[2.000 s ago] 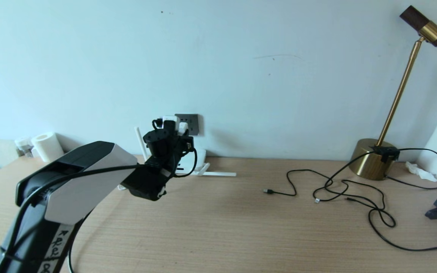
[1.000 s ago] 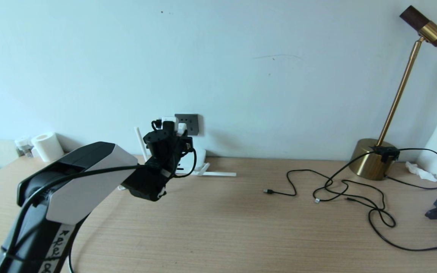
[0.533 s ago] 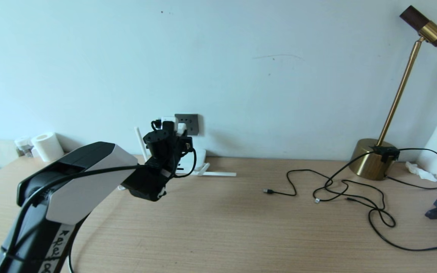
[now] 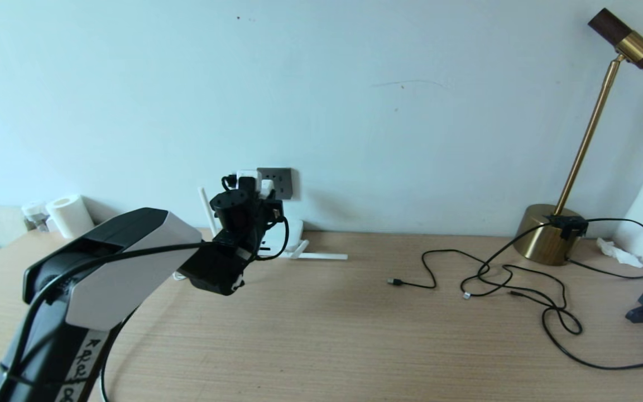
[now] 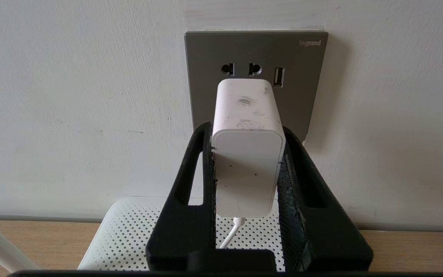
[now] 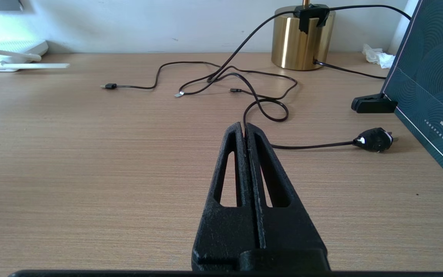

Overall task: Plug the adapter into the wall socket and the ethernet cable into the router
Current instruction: Align plug and socket

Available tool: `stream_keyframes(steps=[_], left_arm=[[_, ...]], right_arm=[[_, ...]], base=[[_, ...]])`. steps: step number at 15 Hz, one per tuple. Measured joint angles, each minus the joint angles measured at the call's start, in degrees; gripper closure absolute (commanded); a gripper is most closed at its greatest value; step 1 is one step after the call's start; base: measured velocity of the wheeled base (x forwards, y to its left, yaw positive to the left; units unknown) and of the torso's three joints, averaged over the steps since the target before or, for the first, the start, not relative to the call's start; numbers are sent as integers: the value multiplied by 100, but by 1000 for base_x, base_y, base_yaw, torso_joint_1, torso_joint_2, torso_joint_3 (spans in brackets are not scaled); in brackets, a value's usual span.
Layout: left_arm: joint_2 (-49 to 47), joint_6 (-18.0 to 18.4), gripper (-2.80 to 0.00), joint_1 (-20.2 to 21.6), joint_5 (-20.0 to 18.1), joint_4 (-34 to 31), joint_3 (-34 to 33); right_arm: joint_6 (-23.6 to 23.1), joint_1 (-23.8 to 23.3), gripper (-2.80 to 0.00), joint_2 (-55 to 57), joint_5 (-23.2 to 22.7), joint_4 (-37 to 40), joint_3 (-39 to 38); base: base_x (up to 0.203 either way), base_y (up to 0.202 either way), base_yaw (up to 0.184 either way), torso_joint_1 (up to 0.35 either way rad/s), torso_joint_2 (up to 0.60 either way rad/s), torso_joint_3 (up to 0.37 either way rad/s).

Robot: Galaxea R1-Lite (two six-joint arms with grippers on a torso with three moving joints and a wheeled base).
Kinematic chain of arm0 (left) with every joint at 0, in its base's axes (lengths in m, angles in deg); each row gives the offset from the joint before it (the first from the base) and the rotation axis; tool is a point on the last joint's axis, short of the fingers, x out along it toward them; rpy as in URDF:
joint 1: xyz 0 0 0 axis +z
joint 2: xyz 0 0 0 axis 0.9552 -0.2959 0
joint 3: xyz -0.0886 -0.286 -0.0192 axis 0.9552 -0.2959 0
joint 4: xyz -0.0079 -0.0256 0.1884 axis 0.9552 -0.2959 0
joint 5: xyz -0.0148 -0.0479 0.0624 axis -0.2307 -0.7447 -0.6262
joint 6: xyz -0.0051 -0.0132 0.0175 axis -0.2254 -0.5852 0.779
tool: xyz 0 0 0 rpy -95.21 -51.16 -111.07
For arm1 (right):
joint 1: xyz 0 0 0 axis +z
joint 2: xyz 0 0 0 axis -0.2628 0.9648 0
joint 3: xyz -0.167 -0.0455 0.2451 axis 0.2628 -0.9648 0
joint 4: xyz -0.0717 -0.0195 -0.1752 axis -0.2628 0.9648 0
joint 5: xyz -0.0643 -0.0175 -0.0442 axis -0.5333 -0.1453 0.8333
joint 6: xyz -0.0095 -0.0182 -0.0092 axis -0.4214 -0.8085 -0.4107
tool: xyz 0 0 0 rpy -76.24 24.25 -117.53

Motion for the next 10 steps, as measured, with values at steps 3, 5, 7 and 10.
stream_keyframes(steps=[3,5,7,10], left_arm=[[13,2,0,-2,1,-2,7],[15,6,0,-10,1,-10,11],[15,6,0,-18,-6,-18,15],[15,9,0,-41,-7,-18,39]], right_arm=[[0,0,0,0,0,-2,0],[-2,0,0,0,0,0,0],[2,0,0,0,0,0,0],[0,0,0,0,0,1,0]], base=[[0,0,0,0,0,0],[0,0,0,0,0,0],[0,0,0,0,0,0],[0,0,0,0,0,0]])
